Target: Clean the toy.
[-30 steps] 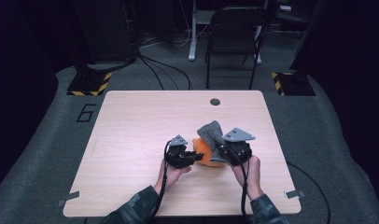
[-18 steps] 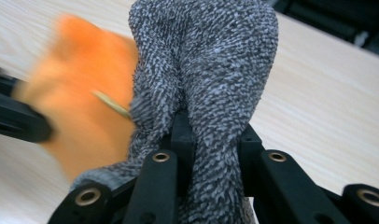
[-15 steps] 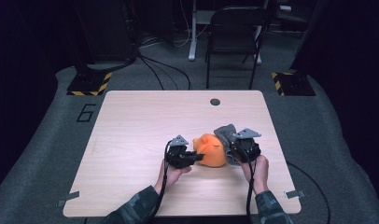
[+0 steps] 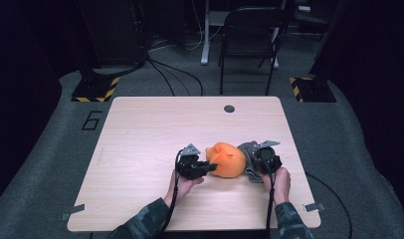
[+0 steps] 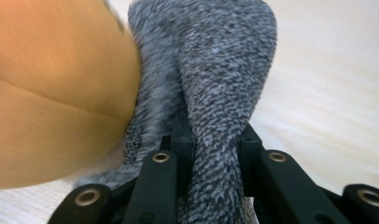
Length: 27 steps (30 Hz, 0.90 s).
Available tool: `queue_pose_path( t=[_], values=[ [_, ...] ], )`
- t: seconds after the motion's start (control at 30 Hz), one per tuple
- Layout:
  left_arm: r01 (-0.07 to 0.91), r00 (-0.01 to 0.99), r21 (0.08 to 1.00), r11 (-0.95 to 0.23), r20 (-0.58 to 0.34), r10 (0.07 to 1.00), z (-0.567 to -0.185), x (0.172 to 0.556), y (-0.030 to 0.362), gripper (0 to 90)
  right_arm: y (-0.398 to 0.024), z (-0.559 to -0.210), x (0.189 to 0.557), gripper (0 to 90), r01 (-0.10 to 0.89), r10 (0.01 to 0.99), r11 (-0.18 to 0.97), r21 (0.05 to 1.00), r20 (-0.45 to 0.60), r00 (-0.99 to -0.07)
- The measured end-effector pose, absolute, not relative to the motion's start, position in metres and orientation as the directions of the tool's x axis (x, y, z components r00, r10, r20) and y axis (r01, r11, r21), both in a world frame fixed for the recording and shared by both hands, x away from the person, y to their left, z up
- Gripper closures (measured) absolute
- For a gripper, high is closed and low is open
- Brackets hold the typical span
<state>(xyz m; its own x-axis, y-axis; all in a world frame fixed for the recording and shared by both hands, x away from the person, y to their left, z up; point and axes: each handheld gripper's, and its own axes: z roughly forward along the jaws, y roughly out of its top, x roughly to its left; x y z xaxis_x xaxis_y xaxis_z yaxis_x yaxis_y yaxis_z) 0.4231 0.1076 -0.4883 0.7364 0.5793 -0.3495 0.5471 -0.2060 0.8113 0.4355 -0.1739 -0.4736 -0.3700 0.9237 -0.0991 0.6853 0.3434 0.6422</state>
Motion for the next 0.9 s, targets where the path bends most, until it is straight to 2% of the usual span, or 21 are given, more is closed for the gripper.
queue_pose_path(
  t=[0.07, 0.13, 0.23, 0.37, 0.4, 0.53, 0.57, 0.6, 0.7, 0.9],
  values=[
    [0.547, 0.736, 0.812, -0.206, -0.349, 0.58, -0.488, 0.423, 0.108, 77.6, -0.175, -0.465, 0.432, 75.8, 0.677, 0.929, 0.33, 0.658, -0.098, -0.357],
    [0.545, 0.737, 0.813, -0.206, -0.347, 0.58, -0.488, 0.423, 0.107, 77.6, -0.173, -0.429, 0.417, 75.9, 0.592, 0.926, 0.303, 0.747, -0.083, -0.369],
    [0.541, 0.739, 0.816, -0.206, -0.343, 0.58, -0.488, 0.423, 0.107, 77.5, -0.157, -0.402, 0.4, 76.0, 0.507, 0.899, 0.318, 0.801, -0.084, -0.431],
    [0.546, 0.735, 0.811, -0.21, -0.343, 0.584, -0.489, 0.423, 0.107, 77.0, -0.132, -0.409, 0.397, 76.1, 0.509, 0.865, 0.391, 0.767, -0.117, -0.489],
    [0.537, 0.742, 0.813, -0.226, -0.327, 0.585, -0.491, 0.424, 0.107, 75.7, -0.12, -0.429, 0.402, 76.7, 0.528, 0.859, 0.43, 0.732, -0.152, -0.489],
    [0.506, 0.762, 0.825, -0.251, -0.292, 0.578, -0.492, 0.424, 0.107, 70.2, -0.123, -0.435, 0.407, 76.9, 0.536, 0.86, 0.415, 0.735, -0.125, -0.494],
    [0.491, 0.769, 0.832, -0.259, -0.274, 0.578, -0.491, 0.424, 0.107, 66.6, -0.125, -0.434, 0.407, 76.9, 0.539, 0.861, 0.411, 0.736, -0.119, -0.494],
    [0.457, 0.787, 0.838, -0.298, -0.224, 0.575, -0.489, 0.424, 0.106, 56.8, -0.126, -0.435, 0.408, 76.9, 0.54, 0.864, 0.404, 0.738, -0.114, -0.49],
    [0.426, 0.798, 0.835, -0.347, -0.167, 0.579, -0.484, 0.424, 0.108, 41.0, -0.127, -0.435, 0.409, 76.9, 0.539, 0.862, 0.41, 0.736, -0.12, -0.493],
    [0.379, 0.818, 0.843, -0.381, -0.113, 0.564, -0.481, 0.426, 0.117, 25.3, -0.128, -0.435, 0.411, 76.8, 0.541, 0.862, 0.408, 0.736, -0.117, -0.493]
  ],
)
